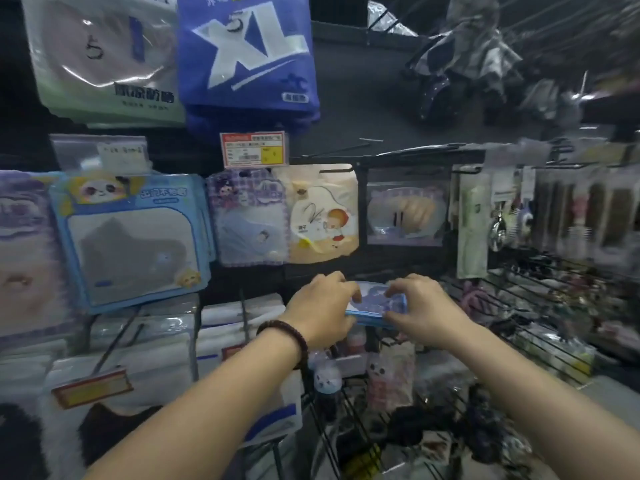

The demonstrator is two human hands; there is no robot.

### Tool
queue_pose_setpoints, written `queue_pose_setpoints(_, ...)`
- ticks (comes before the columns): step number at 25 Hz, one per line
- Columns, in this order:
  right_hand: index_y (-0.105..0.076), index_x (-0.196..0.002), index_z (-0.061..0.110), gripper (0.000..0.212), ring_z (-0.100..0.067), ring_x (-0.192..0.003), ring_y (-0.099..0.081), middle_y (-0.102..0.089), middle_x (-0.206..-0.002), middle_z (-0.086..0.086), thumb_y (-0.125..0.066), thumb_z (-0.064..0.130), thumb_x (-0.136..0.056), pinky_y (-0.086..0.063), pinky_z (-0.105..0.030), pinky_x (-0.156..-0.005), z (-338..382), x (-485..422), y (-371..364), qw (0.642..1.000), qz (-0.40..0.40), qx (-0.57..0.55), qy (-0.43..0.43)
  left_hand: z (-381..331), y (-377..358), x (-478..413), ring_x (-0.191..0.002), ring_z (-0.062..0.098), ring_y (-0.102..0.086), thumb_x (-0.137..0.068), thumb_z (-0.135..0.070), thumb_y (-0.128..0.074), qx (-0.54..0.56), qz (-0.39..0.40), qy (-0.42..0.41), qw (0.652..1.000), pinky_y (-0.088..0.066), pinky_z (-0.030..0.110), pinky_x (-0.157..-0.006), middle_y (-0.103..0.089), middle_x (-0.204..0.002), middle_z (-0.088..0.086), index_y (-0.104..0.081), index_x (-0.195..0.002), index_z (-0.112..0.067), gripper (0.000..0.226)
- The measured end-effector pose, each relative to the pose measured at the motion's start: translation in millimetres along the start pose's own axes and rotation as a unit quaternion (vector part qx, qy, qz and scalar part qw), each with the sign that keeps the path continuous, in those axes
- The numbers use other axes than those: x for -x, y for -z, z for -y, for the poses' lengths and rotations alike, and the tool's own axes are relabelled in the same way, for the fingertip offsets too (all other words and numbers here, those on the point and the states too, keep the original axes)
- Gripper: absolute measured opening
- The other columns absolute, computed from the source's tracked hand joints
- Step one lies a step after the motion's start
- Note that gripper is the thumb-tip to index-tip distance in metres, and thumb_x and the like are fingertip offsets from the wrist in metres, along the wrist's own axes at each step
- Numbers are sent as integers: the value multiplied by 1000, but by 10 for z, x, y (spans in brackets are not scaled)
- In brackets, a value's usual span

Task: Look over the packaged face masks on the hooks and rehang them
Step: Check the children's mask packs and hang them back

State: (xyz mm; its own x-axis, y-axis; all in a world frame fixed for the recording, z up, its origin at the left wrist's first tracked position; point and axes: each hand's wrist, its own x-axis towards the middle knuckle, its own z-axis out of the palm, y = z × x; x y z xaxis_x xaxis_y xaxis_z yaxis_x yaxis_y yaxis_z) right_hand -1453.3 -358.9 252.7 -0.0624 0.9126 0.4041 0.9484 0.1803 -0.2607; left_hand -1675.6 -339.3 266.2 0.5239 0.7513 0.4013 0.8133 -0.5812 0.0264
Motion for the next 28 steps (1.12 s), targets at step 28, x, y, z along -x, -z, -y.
queue_pose_setpoints(28, -40, -161, 47, 60, -33, -120, -70, -62, -150, -1, -58, 31, -106, -59, -43, -83, -138, -152, -192, 978, -71, 192, 28, 170, -305, -490, -134, 42, -59, -106, -1, -52, -101, -8, -30, 994, -57, 51, -101, -68, -137, 11, -47, -158, -29, 59)
